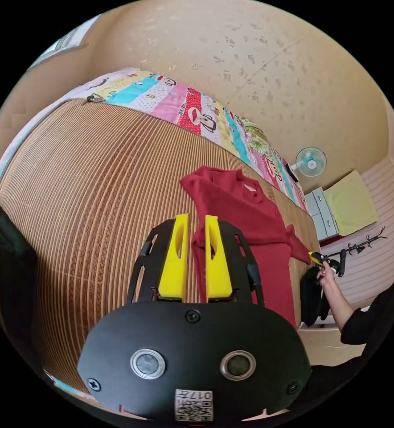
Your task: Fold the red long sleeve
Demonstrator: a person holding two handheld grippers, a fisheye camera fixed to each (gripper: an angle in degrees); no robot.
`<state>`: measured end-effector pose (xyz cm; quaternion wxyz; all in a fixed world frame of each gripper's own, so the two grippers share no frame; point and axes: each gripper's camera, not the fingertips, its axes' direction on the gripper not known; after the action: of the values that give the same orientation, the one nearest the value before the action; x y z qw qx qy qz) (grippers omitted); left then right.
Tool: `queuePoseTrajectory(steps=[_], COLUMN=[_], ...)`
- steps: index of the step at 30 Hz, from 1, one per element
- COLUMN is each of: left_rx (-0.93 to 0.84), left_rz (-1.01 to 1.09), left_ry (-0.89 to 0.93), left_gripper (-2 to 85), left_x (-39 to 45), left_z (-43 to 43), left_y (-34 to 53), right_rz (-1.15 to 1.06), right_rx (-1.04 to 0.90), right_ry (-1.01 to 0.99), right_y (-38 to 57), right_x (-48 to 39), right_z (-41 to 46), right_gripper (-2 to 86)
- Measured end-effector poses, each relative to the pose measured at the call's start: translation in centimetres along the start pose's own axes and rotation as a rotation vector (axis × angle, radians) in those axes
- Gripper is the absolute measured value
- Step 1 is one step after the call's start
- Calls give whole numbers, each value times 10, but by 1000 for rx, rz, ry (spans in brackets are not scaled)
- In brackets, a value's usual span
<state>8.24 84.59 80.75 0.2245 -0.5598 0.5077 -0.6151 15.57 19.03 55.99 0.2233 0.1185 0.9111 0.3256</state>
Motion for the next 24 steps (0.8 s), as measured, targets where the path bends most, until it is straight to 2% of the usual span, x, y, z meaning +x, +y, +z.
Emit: queuePoseTrajectory(steps=[2, 4, 7, 9, 13, 17, 21, 24], left_rx=[-42, -106, -215, -250, -311, -373, -345, -271], left_rz=[121, 244, 319, 414, 533, 421, 440, 393], left_ry=[-1, 60, 330, 541, 612, 799, 780, 730], left_gripper=[65, 65, 64, 57, 53, 52, 40, 19], left_x=[39, 84, 149, 204, 271, 295, 299, 272], left_z=[15, 40, 84, 99, 105, 108, 84, 70], left_y=[5, 14, 42, 67, 99, 122, 132, 122], right_rz=[75, 153, 273, 353, 465, 417, 269, 36], right_rx=[56, -2, -154, -190, -221, -129, 75, 316], right_ry=[67, 141, 193, 164, 176, 189, 135, 0], right_y=[-26, -51, -80, -88, -85, -74, -69, -42], right_x=[36, 64, 107, 123, 140, 128, 92, 13], right_z=[-9, 4, 45, 58, 86, 96, 65, 7], right_gripper=[87, 100, 117, 120, 113, 65, 40, 35])
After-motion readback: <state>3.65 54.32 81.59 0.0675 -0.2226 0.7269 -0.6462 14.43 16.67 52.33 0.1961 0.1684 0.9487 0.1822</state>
